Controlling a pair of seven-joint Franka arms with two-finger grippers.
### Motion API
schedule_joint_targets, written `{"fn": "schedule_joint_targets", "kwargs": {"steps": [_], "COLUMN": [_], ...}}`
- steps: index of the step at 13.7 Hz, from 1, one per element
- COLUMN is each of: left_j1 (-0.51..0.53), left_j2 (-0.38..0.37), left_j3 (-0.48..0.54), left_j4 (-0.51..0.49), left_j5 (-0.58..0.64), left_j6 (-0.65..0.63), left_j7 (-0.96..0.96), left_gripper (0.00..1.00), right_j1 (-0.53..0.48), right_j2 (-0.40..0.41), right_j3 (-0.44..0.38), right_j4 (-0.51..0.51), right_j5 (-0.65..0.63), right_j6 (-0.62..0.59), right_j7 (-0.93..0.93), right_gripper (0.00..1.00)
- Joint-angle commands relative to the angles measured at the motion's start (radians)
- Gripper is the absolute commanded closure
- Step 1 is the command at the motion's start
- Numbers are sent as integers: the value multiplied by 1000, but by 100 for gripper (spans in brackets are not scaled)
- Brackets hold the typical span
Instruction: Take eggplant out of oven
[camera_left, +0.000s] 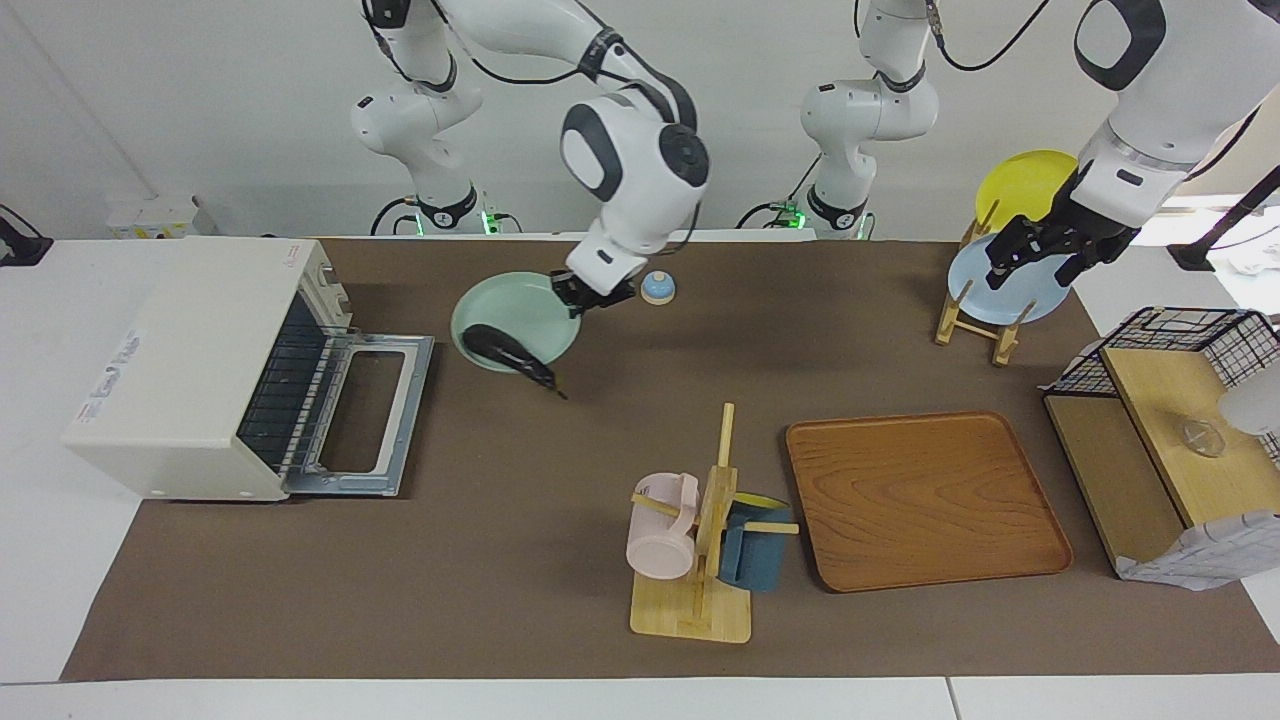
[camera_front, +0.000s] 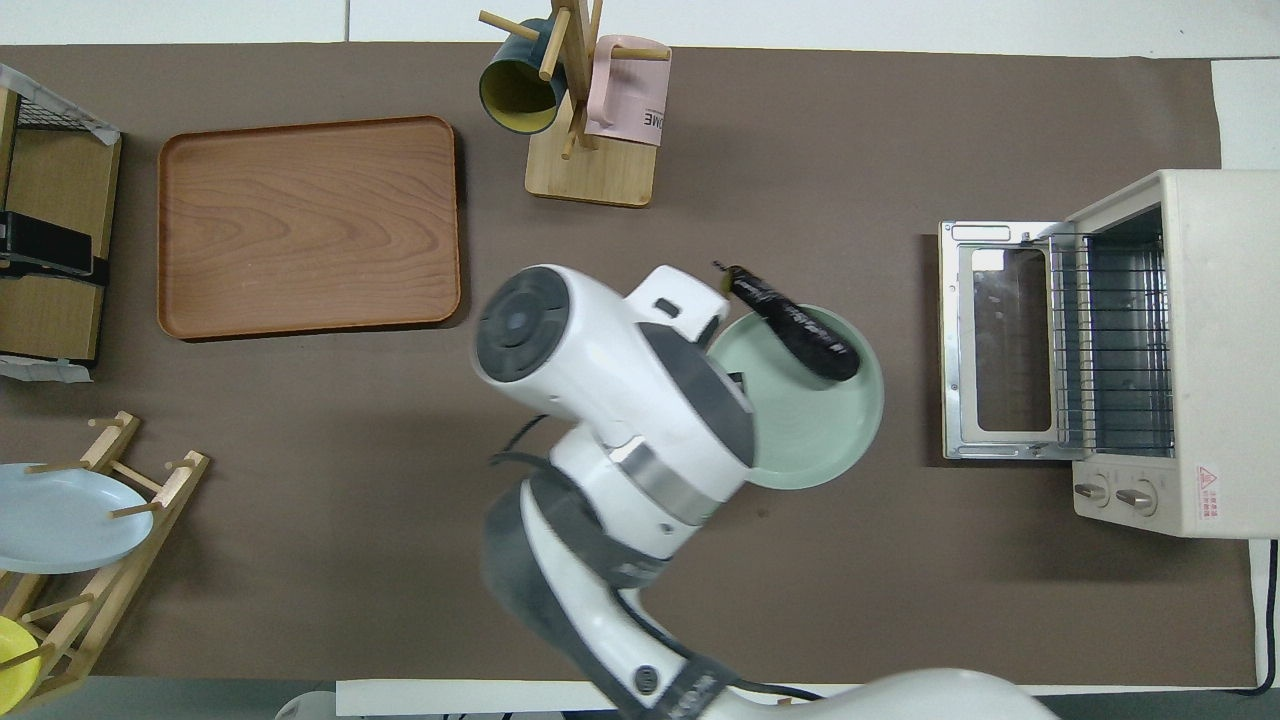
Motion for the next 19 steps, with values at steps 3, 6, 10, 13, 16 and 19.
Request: {"fn": "schedule_joint_targets", "kwargs": {"steps": [3, 6, 10, 13, 16, 19], "left_j1": [0, -9, -74, -185, -393, -564], "left_j2": [-21, -62, -143, -153, -18, 102], "left_j3": [-8, -11, -14, -22, -22, -22], "left_j4": [-16, -94, -272, -460, -499, -473], "left_j5": [11, 11, 11, 11, 11, 11], "left_j6": [-20, -27, 121, 338, 543, 712], "left_j7": [4, -175, -284, -398, -688, -946], "left_gripper": [0, 0, 0, 0, 0, 0], "right_j1": [40, 36, 13, -175, -361, -524], "right_j2": [352, 354, 303, 109, -101, -204], "right_j3": [72, 72, 60, 60, 58, 57], "right_j4": [359, 330, 332, 240, -157, -507], "right_j5": [66, 61, 50, 40, 28, -5], "right_j6": [70, 127, 201, 123, 228, 513], "right_j7": [265, 268, 265, 16, -196, -408], "right_gripper": [98, 90, 38, 42, 74, 97]}}
